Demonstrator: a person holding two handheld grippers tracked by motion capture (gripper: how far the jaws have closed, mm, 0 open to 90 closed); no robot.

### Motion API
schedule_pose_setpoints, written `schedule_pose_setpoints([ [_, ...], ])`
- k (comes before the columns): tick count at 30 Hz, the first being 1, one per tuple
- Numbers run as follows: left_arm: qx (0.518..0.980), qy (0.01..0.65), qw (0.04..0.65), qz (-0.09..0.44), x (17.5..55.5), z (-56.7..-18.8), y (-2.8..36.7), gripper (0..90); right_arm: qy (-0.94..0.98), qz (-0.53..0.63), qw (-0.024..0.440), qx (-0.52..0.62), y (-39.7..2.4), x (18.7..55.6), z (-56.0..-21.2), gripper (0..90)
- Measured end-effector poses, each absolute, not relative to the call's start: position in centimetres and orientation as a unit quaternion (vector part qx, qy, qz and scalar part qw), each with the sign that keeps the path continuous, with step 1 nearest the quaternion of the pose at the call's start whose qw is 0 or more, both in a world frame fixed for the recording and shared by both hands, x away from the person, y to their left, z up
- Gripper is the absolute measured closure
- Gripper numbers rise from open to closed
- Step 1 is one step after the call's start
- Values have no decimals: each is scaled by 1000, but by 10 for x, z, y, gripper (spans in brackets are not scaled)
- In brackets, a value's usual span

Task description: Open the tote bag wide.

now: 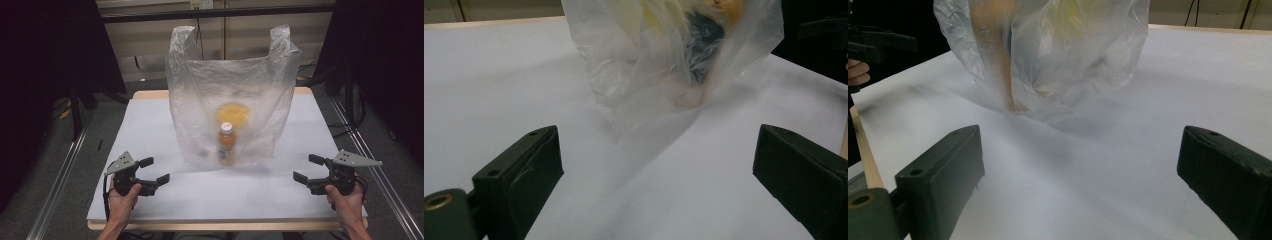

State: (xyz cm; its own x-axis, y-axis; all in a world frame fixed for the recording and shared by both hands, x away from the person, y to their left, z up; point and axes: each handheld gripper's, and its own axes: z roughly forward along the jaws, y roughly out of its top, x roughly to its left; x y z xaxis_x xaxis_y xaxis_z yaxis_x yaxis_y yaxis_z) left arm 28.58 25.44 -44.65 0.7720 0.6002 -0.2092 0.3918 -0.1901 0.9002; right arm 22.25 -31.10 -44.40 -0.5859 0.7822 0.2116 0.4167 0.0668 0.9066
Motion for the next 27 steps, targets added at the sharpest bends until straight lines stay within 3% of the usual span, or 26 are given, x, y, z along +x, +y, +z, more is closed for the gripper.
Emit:
schedule_pose_setpoints([
  [15, 770, 331, 538, 95, 287, -446, 251, 51, 708, 532, 172, 431, -309, 229, -444, 57],
  [27, 774, 328, 532, 105, 287, -428, 233, 69, 720, 520, 177, 424, -288, 236, -425, 126],
])
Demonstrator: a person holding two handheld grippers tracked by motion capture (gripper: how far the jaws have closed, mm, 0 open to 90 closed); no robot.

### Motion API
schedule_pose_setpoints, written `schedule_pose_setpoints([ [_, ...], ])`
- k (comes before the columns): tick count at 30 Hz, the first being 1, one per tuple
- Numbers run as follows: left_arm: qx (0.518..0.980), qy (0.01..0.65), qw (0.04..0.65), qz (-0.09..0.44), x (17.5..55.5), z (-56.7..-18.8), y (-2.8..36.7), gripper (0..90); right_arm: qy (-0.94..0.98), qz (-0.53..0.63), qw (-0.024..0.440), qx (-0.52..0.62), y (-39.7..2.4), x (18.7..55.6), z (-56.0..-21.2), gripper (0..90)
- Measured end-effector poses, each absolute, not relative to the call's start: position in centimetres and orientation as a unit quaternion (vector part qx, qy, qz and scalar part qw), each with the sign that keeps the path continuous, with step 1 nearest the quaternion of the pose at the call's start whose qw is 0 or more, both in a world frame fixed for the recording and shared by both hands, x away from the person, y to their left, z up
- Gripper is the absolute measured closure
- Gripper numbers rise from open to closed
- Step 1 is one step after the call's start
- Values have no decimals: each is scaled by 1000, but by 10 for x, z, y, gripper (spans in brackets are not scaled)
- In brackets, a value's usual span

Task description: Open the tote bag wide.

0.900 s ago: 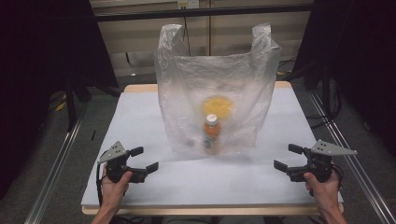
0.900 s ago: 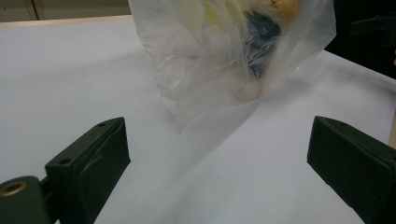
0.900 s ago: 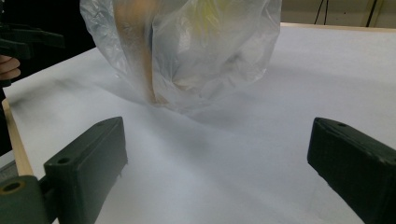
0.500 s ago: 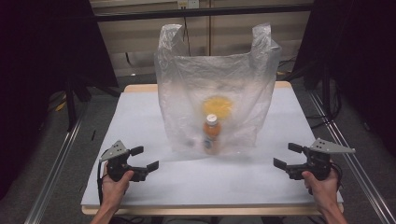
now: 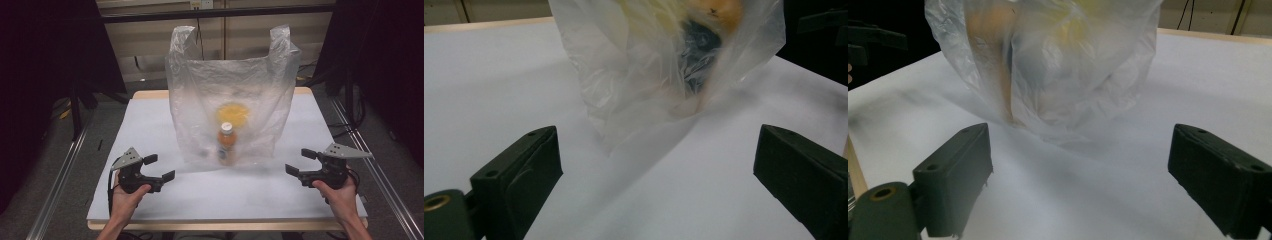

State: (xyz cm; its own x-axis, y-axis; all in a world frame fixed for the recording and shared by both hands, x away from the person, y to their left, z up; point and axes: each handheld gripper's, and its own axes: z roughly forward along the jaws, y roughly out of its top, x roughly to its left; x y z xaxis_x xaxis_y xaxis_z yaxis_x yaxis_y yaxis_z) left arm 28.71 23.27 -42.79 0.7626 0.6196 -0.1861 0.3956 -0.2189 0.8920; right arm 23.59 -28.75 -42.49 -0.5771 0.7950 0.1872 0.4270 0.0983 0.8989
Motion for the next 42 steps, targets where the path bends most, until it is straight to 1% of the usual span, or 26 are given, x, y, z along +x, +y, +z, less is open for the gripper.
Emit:
schedule_pose_setpoints([
  [4, 780, 323, 525, 108, 288, -422, 226, 79, 723, 525, 169, 415, -279, 237, -417, 151],
  [5, 781, 321, 525, 105, 289, -420, 225, 76, 726, 523, 171, 413, -277, 239, -414, 169],
  [10, 791, 306, 519, 103, 295, -409, 217, 80, 728, 528, 172, 401, -271, 248, -401, 188],
  [11, 792, 305, 519, 105, 296, -406, 217, 90, 730, 528, 172, 399, -270, 250, -397, 210],
  [12, 789, 305, 524, 103, 296, -402, 215, 90, 732, 529, 173, 394, -268, 253, -392, 235],
  [17, 789, 293, 527, 117, 301, -384, 205, 91, 733, 532, 172, 388, -265, 258, -382, 257],
  [19, 788, 290, 529, 119, 304, -378, 202, 114, 729, 537, 177, 385, -265, 262, -371, 267],
  [20, 786, 288, 535, 117, 306, -376, 200, 114, 729, 537, 177, 385, -265, 262, -371, 267],
  [24, 779, 290, 544, 113, 320, -362, 194, 126, 730, 541, 181, 375, -261, 272, -349, 312],
  [31, 777, 279, 553, 118, 331, -343, 186, 125, 732, 546, 188, 361, -254, 286, -324, 304],
  [32, 776, 277, 555, 118, 332, -339, 185, 126, 732, 546, 189, 360, -253, 288, -320, 293],
  [34, 774, 273, 559, 121, 338, -327, 181, 122, 731, 550, 188, 357, -248, 295, -308, 230],
  [35, 774, 273, 559, 121, 338, -327, 181, 123, 731, 550, 188, 357, -248, 295, -308, 230],
  [36, 775, 269, 559, 124, 341, -319, 179, 132, 733, 549, 192, 352, -245, 298, -299, 232],
  [37, 775, 269, 559, 124, 341, -319, 179, 158, 733, 549, 192, 352, -245, 298, -299, 232],
  [38, 777, 260, 561, 124, 344, -310, 176, 171, 734, 551, 194, 346, -241, 301, -290, 244],
  [41, 778, 255, 560, 125, 348, -303, 172, 172, 735, 550, 198, 344, -238, 305, -282, 254],
  [42, 780, 251, 559, 128, 350, -300, 170, 178, 737, 549, 199, 341, -236, 308, -279, 301],
])
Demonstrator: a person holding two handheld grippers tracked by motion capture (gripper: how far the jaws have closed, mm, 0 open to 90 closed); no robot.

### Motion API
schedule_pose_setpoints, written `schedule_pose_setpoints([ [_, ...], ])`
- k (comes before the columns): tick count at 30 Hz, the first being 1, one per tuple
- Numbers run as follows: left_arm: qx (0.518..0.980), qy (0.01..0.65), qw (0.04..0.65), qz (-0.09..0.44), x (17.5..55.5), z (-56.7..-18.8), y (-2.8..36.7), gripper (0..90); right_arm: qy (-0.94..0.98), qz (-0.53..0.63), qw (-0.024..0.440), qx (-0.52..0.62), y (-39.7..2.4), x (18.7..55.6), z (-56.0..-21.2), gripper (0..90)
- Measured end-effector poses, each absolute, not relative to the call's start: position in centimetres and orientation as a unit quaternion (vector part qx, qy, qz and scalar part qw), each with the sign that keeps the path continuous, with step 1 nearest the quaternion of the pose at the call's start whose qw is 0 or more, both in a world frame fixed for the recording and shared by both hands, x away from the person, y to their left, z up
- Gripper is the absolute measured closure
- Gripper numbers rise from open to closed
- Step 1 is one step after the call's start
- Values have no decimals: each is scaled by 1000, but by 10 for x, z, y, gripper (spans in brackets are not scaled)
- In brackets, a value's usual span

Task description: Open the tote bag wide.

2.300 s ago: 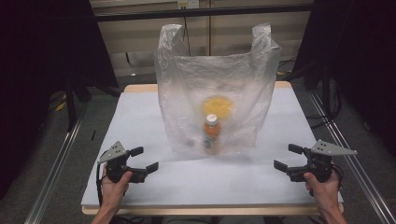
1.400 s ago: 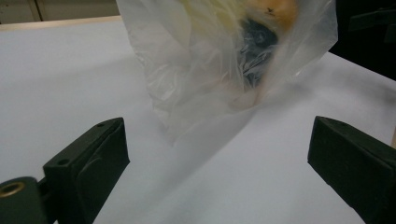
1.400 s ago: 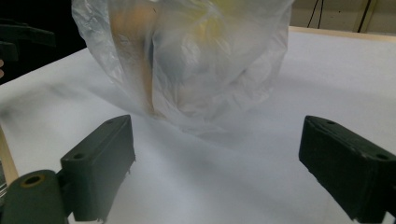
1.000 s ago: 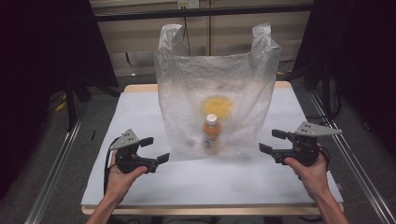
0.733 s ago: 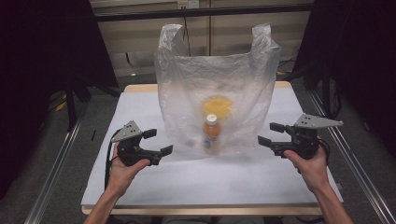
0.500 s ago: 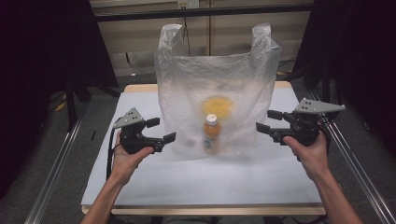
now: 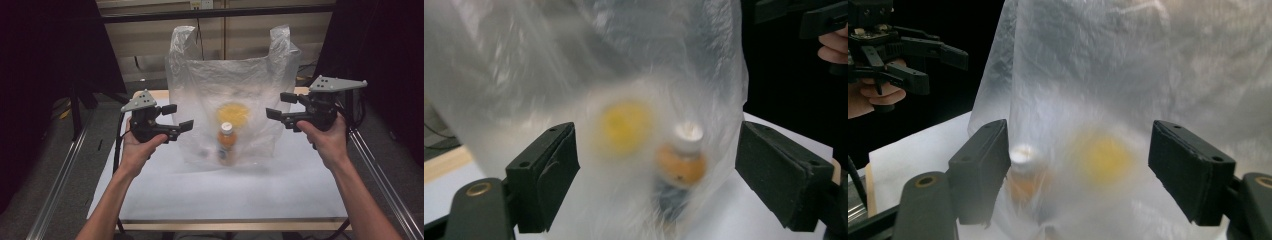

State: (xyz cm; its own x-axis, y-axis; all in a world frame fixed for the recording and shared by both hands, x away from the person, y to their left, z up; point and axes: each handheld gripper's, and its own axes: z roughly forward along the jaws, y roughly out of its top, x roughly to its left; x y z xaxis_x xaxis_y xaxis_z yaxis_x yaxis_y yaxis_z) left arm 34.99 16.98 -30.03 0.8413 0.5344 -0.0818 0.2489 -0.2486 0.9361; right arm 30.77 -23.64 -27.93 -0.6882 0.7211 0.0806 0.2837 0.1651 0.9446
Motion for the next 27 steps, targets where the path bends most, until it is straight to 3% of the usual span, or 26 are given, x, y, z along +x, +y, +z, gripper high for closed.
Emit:
schedule_pose_setpoints([
  [5, 786, 233, 559, 124, 360, -287, 161, 239, 743, 547, 198, 330, -229, 319, -267, 337],
  [17, 787, 219, 564, 123, 390, -256, 142, 229, 743, 546, 198, 331, -215, 347, -241, 313],
  [27, 775, 214, 581, 127, 409, -230, 132, 192, 741, 548, 210, 328, -204, 367, -214, 232],
])
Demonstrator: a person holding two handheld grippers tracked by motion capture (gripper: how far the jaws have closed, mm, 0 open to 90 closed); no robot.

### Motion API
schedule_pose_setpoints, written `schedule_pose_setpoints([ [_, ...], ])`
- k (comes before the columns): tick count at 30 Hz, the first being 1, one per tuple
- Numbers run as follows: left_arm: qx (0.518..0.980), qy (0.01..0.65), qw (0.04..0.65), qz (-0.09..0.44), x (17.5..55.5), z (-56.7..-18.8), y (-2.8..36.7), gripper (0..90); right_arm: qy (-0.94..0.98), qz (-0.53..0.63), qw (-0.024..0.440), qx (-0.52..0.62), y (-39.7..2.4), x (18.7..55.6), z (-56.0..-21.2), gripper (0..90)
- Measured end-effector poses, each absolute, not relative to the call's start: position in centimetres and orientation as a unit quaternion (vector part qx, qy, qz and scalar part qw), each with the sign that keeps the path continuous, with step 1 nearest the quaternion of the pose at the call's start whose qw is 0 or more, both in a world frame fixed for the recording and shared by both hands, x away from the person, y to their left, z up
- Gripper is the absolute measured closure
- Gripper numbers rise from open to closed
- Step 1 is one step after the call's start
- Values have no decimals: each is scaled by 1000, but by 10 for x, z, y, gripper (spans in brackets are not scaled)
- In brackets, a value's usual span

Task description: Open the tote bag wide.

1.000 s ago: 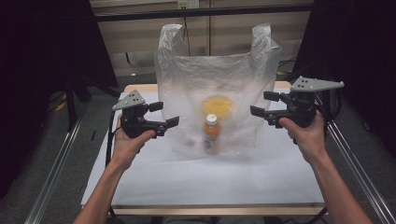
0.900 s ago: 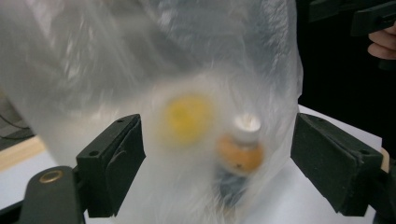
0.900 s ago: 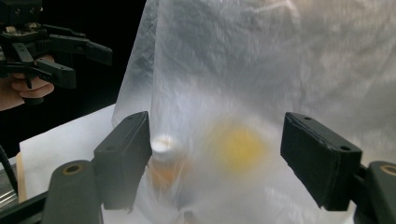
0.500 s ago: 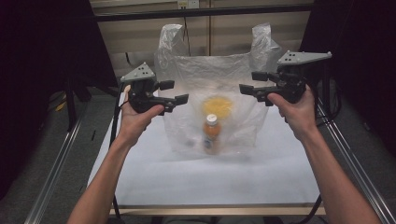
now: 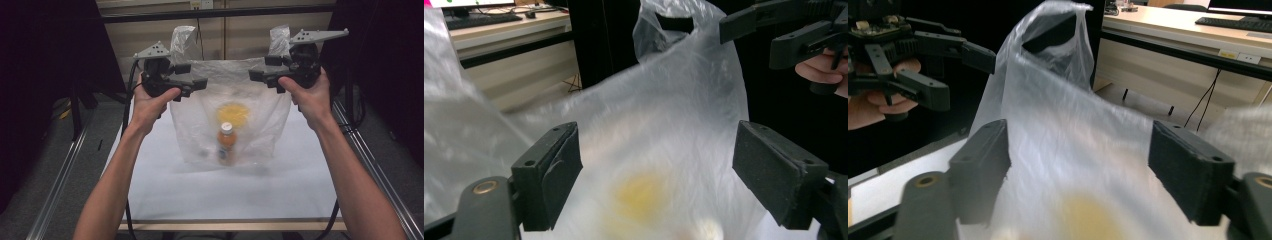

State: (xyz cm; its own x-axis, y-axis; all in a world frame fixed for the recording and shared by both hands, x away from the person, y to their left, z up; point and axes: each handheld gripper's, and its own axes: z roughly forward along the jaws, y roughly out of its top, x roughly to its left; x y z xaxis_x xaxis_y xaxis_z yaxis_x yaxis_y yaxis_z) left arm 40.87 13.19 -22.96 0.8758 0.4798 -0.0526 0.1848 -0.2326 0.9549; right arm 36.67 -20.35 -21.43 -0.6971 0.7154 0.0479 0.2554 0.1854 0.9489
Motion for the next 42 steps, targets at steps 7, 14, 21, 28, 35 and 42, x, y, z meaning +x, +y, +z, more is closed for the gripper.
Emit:
schedule_pose_setpoints([
  [7, 775, 223, 577, 128, 426, -217, 122, 259, 750, 538, 208, 323, -191, 386, -202, 342],
  [14, 776, 222, 579, 118, 442, -209, 115, 518, 764, 520, 212, 319, -176, 405, -198, 579],
  [21, 781, 228, 569, 121, 456, -204, 107, 841, 765, 513, 208, 330, -174, 426, -197, 899],
  [28, 786, 260, 545, 132, 471, -212, 103, 900, 758, 498, 216, 362, -172, 441, -200, 900],
  [35, 802, 281, 515, 114, 477, -237, 107, 900, 770, 470, 207, 379, -171, 441, -222, 900],
  [42, 818, 273, 496, 102, 465, -254, 111, 900, 781, 462, 182, 380, -175, 427, -247, 900],
])
